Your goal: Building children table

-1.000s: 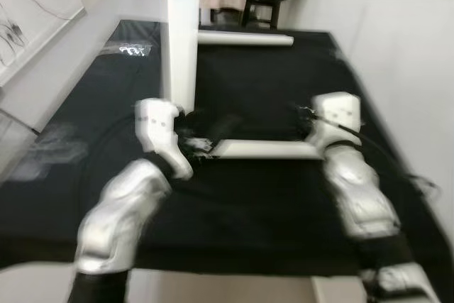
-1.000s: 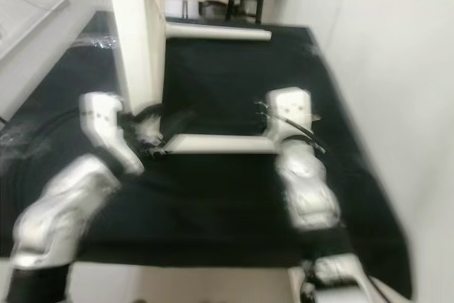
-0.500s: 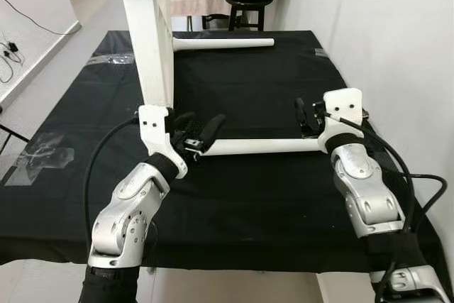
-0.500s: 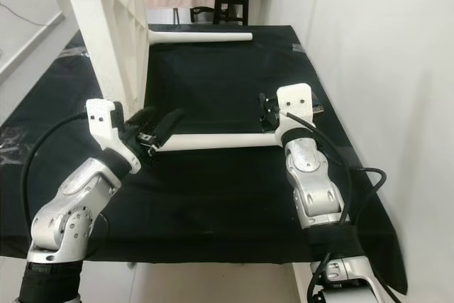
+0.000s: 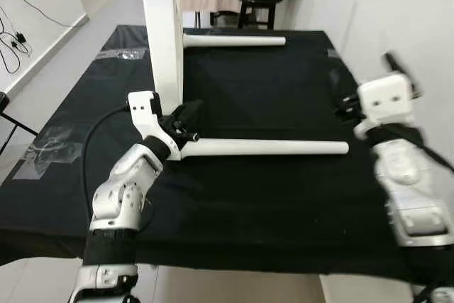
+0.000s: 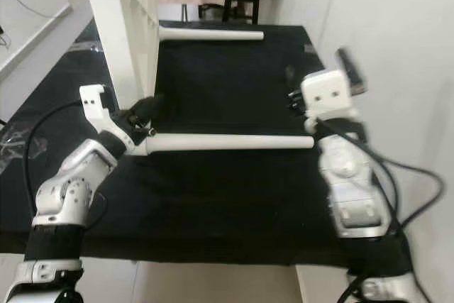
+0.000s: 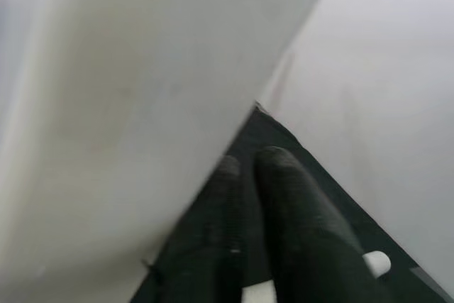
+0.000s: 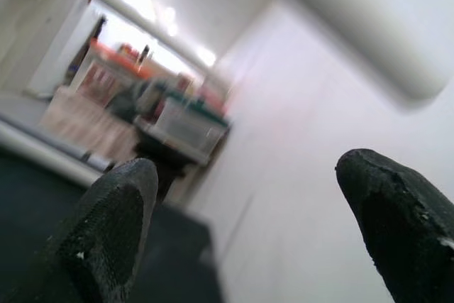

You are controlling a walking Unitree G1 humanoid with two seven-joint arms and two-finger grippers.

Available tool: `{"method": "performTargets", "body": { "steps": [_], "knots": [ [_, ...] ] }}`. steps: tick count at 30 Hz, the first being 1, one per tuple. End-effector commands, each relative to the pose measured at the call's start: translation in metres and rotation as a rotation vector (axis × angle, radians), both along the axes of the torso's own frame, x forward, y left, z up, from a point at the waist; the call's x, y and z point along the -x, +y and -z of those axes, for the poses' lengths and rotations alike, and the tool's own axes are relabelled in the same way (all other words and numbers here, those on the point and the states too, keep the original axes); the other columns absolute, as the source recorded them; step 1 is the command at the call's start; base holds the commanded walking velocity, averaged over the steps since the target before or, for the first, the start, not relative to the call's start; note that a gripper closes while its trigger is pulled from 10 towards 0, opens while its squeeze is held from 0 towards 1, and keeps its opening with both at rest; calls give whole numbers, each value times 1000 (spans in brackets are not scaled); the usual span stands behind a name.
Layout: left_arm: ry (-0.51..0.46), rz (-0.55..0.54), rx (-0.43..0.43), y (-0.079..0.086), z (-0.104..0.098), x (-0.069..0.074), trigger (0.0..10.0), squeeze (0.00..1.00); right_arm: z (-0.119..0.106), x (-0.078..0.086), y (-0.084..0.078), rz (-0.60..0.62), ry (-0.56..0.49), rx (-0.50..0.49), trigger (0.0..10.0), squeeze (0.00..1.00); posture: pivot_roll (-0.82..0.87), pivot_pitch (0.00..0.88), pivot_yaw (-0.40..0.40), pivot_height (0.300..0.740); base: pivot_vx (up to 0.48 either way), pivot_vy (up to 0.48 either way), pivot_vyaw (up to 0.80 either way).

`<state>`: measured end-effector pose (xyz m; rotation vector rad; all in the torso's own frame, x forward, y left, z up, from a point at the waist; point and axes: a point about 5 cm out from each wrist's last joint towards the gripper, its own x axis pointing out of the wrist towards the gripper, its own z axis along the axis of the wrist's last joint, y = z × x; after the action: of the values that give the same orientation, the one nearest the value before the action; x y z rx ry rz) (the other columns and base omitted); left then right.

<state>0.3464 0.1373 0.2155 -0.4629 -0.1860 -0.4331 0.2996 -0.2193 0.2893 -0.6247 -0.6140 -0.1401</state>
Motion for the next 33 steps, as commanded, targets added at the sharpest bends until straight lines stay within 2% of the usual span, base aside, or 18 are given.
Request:
{"method": "performTargets", "body": {
  "steps": [1, 2, 6, 14, 16, 18, 19, 21, 22, 23, 24, 26, 30, 33],
  "knots": [
    [20, -46, 58, 3, 5, -6, 0, 0, -24, 16, 0, 45, -124, 133, 10000, 0, -36, 141, -18, 740, 0, 0, 0],
    [20, -46, 58, 3, 5, -6, 0, 0, -24, 16, 0, 45, -124, 133, 10000, 0, -36, 141, -18, 740, 0, 0, 0],
    [71, -78, 108, 2, 19, -5, 0, 0, -43, 22, 5, 64, -207, 234, 10000, 0, -29, 137, -19, 740, 0, 0, 0],
    [116, -85, 145, -1, 30, 1, 0, 0, -55, 20, 13, 38, -239, 283, 10000, 0, -24, 132, -19, 740, 0, 0, 0],
    [126, -94, 174, -1, 32, 1, 0, 0, -58, 18, 16, 17, -244, 285, 10000, 0, -26, 130, -17, 740, 0, 0, 0],
    [150, -142, 260, 5, 35, 0, 0, 0, -62, 12, 28, -42, -247, 293, 10000, 0, -27, 129, -15, 740, 0, 0, 0],
    [150, -142, 260, 5, 35, 0, 0, 0, -62, 12, 28, -42, -247, 293, 10000, 0, -27, 129, -15, 740, 0, 0, 0],
    [171, -187, 322, 13, 39, -3, 0, 0, -64, 6, 42, -84, -246, 301, 10000, 0, -25, 129, -14, 740, 0, 0, 0],
    [182, -203, 345, 16, 41, -3, 4627, 0, -64, 3, 50, -112, -243, 312, 10000, 0, -22, 128, -15, 740, 0, 0, 0],
    [186, -217, 357, 19, 41, -4, 10000, 0, -64, 0, 57, -138, -241, 319, 10000, 0, -20, 128, -16, 740, 0, 0, 0],
    [186, -217, 357, 19, 41, -4, 10000, 0, -64, 0, 57, -138, -241, 319, 10000, 0, -20, 128, -16, 740, 0, 0, 0],
    [186, -232, 388, 23, 40, -3, 10000, 0, -69, -4, 67, -177, -254, 335, 10000, 0, -16, 131, -23, 740, 0, 0, 0],
    [189, -238, 395, 25, 41, -3, 10000, 0, -74, -8, 72, -190, -266, 356, 10000, 0, -14, 134, -25, 740, 0, 0, 0],
    [197, -245, 407, 25, 41, -3, 10000, 0, -79, -16, 78, -207, -260, 410, 10000, 0, -14, 139, -28, 740, 0, 0, 0]
  ]
}}
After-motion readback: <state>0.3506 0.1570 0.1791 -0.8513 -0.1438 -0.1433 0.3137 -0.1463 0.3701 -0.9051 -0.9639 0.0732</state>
